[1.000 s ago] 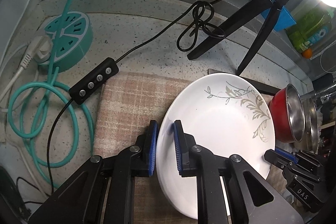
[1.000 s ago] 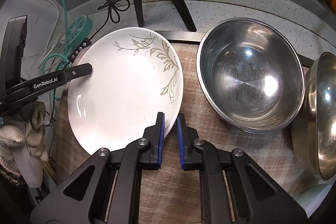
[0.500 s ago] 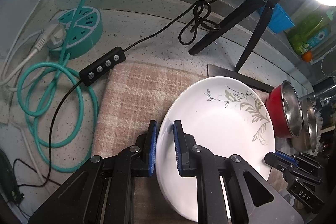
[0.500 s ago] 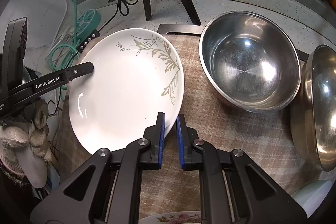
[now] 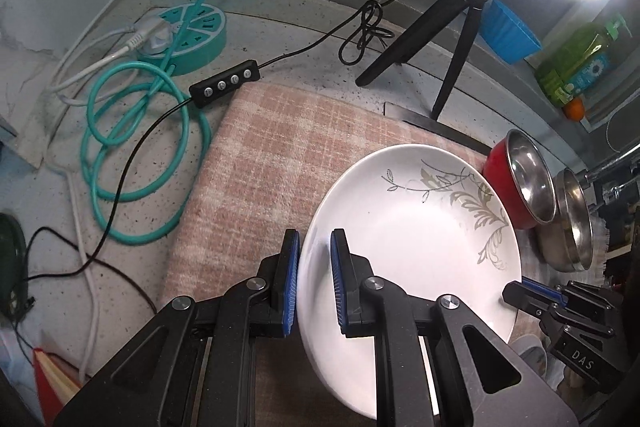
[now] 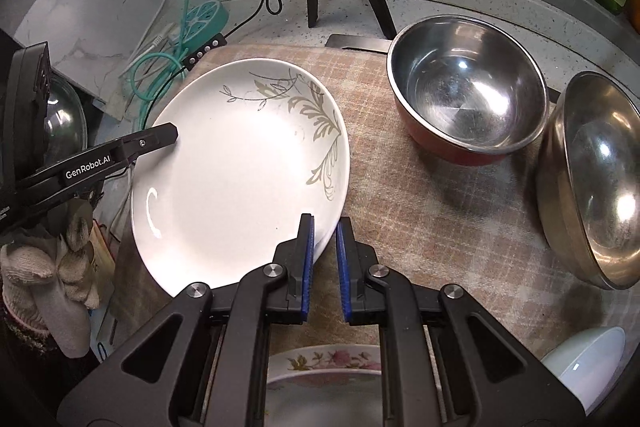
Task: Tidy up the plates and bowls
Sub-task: 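Close the right gripper on the rim of the gold-leaf white plate, then lift the gold-leaf plate onto the pink floral plate stack, open right gripper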
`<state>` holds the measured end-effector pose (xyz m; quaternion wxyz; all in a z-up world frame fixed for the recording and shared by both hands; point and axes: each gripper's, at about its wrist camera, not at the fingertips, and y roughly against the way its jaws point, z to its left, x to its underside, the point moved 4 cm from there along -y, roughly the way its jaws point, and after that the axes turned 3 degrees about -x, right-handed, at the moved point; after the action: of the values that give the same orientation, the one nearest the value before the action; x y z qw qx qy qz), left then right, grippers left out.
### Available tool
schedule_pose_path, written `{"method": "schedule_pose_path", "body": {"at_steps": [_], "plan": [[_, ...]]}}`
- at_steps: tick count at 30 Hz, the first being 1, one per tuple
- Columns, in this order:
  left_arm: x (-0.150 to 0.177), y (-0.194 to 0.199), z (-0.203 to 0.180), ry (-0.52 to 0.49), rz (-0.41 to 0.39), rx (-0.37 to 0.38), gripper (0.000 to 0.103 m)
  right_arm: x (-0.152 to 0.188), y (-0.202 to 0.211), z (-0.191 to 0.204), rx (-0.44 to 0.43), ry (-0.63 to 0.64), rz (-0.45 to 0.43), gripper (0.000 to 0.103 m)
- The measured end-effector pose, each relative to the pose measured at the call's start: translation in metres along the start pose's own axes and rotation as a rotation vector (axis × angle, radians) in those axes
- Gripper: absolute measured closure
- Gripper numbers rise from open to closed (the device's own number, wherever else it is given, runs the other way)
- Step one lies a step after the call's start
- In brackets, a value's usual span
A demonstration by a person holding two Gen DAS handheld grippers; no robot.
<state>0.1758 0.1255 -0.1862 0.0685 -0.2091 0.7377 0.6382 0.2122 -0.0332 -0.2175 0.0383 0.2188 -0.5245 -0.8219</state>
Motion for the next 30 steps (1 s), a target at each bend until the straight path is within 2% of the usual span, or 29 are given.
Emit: {"method": "schedule_pose_path", "body": {"at_steps": [12,20,30], "plan": [[0.047,0.042,-0.035,0.001,-0.055,0.031,0.089,0.039,0.045,-0.020,-0.021,0.030,-0.019,0.092],[0.082,0.060,-0.068,-0.030,-0.064,0.054,0.089,0.080,0.078,-0.034,-0.023,0.049,-0.019,0.092],[0.128,0.071,-0.094,-0.017,-0.049,0.098,0.089,0.123,0.091,-0.058,-0.039,0.043,0.015,0.092]]}}
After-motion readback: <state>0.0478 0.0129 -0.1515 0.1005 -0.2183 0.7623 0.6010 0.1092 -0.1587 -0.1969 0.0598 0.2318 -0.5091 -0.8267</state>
